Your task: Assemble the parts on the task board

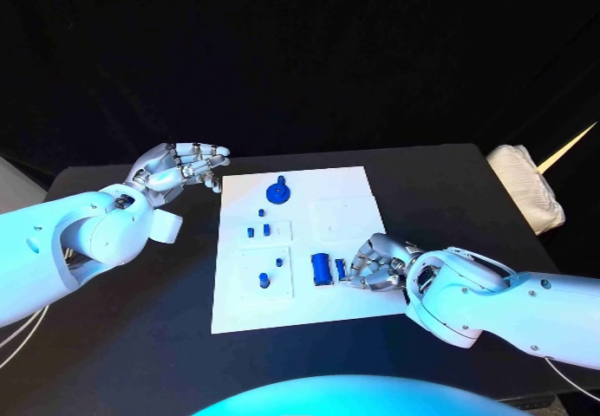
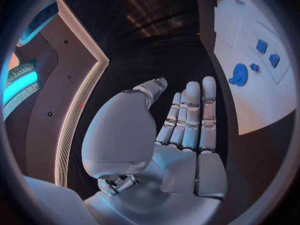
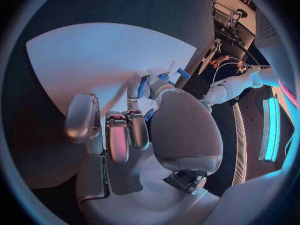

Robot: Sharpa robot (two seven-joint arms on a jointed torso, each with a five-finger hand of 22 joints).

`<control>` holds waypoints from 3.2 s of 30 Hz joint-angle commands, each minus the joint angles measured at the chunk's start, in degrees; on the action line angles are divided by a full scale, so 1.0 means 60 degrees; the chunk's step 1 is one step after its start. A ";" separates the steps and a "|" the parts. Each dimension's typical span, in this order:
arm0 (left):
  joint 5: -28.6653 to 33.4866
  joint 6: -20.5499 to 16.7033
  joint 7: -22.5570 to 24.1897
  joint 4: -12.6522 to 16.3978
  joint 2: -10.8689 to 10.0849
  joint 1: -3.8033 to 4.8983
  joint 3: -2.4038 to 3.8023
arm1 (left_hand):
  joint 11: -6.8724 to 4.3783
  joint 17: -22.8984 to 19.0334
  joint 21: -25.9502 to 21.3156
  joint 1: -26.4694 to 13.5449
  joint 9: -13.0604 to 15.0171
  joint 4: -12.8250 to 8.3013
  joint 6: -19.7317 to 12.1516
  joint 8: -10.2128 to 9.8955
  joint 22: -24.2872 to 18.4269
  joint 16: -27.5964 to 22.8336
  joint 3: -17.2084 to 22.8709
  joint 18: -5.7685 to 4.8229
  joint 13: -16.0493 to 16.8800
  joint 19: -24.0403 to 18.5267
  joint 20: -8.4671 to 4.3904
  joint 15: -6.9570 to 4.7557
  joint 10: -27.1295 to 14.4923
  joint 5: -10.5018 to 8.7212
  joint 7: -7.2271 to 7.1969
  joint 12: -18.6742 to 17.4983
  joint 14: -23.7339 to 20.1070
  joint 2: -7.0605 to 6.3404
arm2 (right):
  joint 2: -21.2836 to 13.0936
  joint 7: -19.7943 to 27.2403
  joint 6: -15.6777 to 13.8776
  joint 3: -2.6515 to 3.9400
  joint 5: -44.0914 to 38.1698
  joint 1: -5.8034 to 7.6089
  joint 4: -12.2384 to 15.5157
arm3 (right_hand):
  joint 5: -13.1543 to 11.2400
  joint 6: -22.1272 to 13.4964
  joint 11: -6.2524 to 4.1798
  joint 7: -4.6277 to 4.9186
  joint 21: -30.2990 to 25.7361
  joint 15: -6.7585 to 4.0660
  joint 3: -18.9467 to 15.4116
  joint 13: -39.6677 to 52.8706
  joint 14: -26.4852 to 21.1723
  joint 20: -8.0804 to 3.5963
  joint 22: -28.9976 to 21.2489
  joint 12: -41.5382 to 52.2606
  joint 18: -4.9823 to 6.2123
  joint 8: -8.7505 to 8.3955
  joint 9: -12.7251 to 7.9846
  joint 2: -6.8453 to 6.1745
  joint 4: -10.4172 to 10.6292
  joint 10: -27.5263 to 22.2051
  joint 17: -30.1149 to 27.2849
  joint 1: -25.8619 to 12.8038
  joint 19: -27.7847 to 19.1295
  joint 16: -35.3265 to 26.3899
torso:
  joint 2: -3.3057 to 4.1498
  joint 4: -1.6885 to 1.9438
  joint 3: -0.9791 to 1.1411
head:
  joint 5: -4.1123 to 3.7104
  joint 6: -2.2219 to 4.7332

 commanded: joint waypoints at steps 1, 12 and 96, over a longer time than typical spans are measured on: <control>0.0003 0.0058 0.0037 0.0010 0.0013 0.0004 0.0006 | -0.0009 -0.0008 -0.0037 -0.0036 0.0001 0.0068 -0.0037 0.0040 -0.0013 0.0001 -0.0010 0.0137 -0.0008 0.0060 -0.0008 -0.0007 -0.0070 0.0016 0.0128 0.0041 -0.0078 0.0069 | 0.0014 0.0232 0.0488 -0.0001 -0.0196 -0.0011 -0.0096 | -0.0069 0.0021 -0.0047 0.0016 0.0009 -0.0041 0.0002 0.1991 0.0992 -0.0013 0.1029 -0.0047 -0.0061 -0.0043 -0.0017 0.0021 -0.0083 0.0666 0.2515 0.0178 0.0155 0.0035 | 0.0000 -0.0006 -0.0001 | -0.0003 0.0003; 0.0003 0.0057 0.0037 0.0001 0.0037 0.0004 0.0006 | -0.0009 -0.0008 -0.0037 -0.0036 0.0001 0.0068 -0.0037 0.0040 -0.0013 0.0001 -0.0010 0.0137 -0.0008 0.0060 -0.0008 -0.0007 -0.0070 0.0016 0.0128 0.0041 -0.0078 0.0069 | 0.0115 0.0261 0.0339 0.0004 -0.0378 -0.0009 -0.0517 | -0.0080 0.0063 -0.0068 -0.0009 0.0030 -0.0055 0.0058 0.2007 0.0992 -0.0020 0.1044 -0.0015 -0.0064 -0.0029 -0.0025 0.0156 -0.0122 0.0678 0.2515 0.0350 0.0165 0.0035 | -0.0007 0.0022 -0.0007 | -0.0011 0.0011; 0.1442 -0.6019 0.1355 0.0767 0.1649 -0.1486 0.0437 | -0.1502 -0.4081 -0.8421 -1.2941 -0.2765 -0.1068 -0.7595 -0.2397 -0.6596 -1.0907 -0.4268 -0.1618 -0.1483 -0.8600 -0.1707 -0.0803 -0.7304 -0.2183 -0.1942 -0.5686 -0.9367 0.1712 | 0.2068 1.0156 -0.2832 0.1960 1.1992 -0.0351 -0.3113 | -0.0611 -1.0407 0.0100 -0.0546 -1.0224 0.0688 -0.3034 -1.2490 -1.4008 -0.0308 -1.2487 -1.3900 -0.0804 -0.3140 -0.4713 0.2024 -0.2094 -1.3973 -1.2485 -1.1453 -1.4002 -1.4965 | -0.1380 -0.0055 0.0022 | 0.0641 0.2121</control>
